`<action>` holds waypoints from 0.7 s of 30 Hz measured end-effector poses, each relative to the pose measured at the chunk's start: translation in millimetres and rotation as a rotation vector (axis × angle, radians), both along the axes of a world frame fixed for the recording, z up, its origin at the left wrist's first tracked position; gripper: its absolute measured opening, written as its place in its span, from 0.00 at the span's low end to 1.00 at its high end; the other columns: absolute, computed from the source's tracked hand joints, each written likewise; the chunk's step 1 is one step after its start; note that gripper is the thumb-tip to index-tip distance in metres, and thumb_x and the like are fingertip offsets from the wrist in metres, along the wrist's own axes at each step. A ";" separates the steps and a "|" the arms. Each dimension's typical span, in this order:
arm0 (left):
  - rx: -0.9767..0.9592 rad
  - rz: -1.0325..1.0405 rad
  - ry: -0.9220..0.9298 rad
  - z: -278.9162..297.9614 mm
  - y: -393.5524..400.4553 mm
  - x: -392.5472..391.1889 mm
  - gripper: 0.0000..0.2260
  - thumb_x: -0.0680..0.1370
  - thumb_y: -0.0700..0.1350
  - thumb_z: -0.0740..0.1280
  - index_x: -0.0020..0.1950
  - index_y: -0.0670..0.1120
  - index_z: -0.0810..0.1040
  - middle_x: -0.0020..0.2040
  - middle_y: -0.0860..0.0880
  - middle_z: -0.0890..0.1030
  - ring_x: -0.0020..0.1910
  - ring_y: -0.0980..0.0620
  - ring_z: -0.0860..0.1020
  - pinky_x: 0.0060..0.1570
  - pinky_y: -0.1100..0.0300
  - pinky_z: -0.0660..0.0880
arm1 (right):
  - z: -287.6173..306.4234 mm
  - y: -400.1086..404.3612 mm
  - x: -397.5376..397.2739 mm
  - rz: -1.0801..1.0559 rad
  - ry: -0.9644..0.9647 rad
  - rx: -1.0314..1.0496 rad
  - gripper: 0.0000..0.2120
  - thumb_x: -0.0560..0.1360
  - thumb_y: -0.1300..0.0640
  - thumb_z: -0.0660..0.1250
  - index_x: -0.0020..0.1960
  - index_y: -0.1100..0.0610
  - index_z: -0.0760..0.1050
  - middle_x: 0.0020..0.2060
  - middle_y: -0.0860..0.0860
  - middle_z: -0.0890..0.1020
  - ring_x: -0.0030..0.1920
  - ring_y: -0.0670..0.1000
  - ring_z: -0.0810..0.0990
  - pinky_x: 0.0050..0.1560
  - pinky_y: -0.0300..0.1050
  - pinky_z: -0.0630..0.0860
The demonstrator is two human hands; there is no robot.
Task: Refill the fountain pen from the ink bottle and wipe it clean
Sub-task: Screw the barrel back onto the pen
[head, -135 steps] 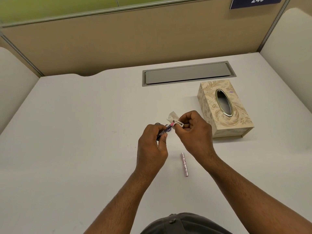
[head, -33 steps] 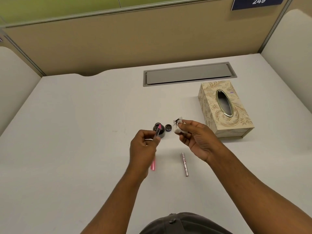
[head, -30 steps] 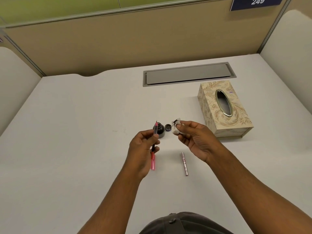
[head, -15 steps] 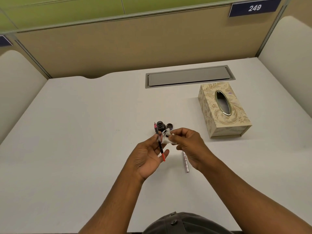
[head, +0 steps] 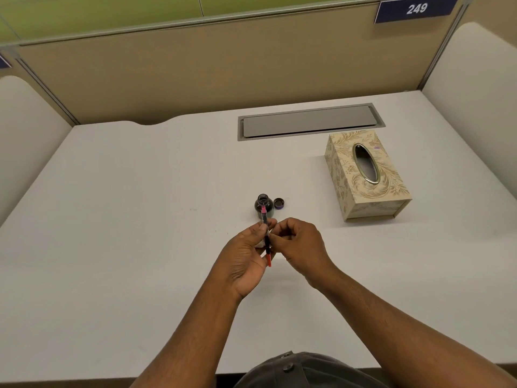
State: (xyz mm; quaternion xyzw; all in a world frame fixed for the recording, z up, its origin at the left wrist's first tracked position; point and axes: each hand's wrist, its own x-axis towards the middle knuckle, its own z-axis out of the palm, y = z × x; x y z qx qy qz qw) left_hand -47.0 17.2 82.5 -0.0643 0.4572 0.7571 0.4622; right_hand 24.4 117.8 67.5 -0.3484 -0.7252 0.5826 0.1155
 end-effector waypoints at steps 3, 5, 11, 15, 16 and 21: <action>-0.045 0.019 0.023 -5.2 0.4 0.4 0.12 0.78 0.37 0.64 0.60 0.35 0.77 0.58 0.39 0.79 0.67 0.40 0.73 0.64 0.50 0.72 | -1.5 -1.4 2.0 0.020 -0.001 0.004 0.02 0.73 0.56 0.72 0.44 0.54 0.80 0.38 0.48 0.85 0.41 0.48 0.85 0.44 0.43 0.81; -0.068 0.019 0.037 -7.0 -0.4 0.0 0.12 0.78 0.37 0.64 0.61 0.35 0.77 0.57 0.40 0.80 0.64 0.42 0.75 0.67 0.49 0.69 | -3.0 -1.5 3.3 0.034 -0.005 0.018 0.02 0.73 0.56 0.71 0.44 0.54 0.81 0.37 0.47 0.84 0.40 0.46 0.83 0.43 0.42 0.80; -0.138 0.036 0.066 -9.2 -2.3 -3.8 0.07 0.77 0.37 0.66 0.52 0.40 0.81 0.47 0.46 0.83 0.49 0.48 0.76 0.60 0.51 0.71 | -6.3 0.2 4.3 0.031 -0.025 0.057 0.03 0.75 0.53 0.70 0.45 0.52 0.80 0.38 0.43 0.82 0.39 0.42 0.78 0.40 0.38 0.74; -0.187 0.051 0.042 -8.3 -5.7 -6.4 0.05 0.75 0.37 0.69 0.50 0.41 0.81 0.38 0.46 0.80 0.40 0.50 0.75 0.49 0.55 0.71 | -23.3 18.4 15.8 -0.029 -0.220 0.342 0.05 0.75 0.51 0.68 0.44 0.53 0.76 0.38 0.44 0.79 0.39 0.46 0.78 0.40 0.45 0.77; -0.201 0.052 0.045 -9.4 -6.8 -7.0 0.05 0.75 0.37 0.69 0.50 0.41 0.81 0.37 0.46 0.79 0.39 0.50 0.75 0.47 0.55 0.71 | -30.2 24.4 20.1 -0.019 -0.283 0.443 0.07 0.75 0.51 0.68 0.45 0.54 0.75 0.40 0.46 0.78 0.41 0.49 0.78 0.42 0.46 0.76; -0.244 0.050 0.055 -9.1 -7.3 -7.4 0.04 0.74 0.37 0.69 0.48 0.43 0.82 0.36 0.46 0.77 0.38 0.50 0.73 0.45 0.56 0.70 | -57.1 39.9 29.7 0.078 -0.517 0.496 0.17 0.74 0.43 0.66 0.51 0.56 0.70 0.47 0.51 0.75 0.47 0.54 0.78 0.46 0.47 0.72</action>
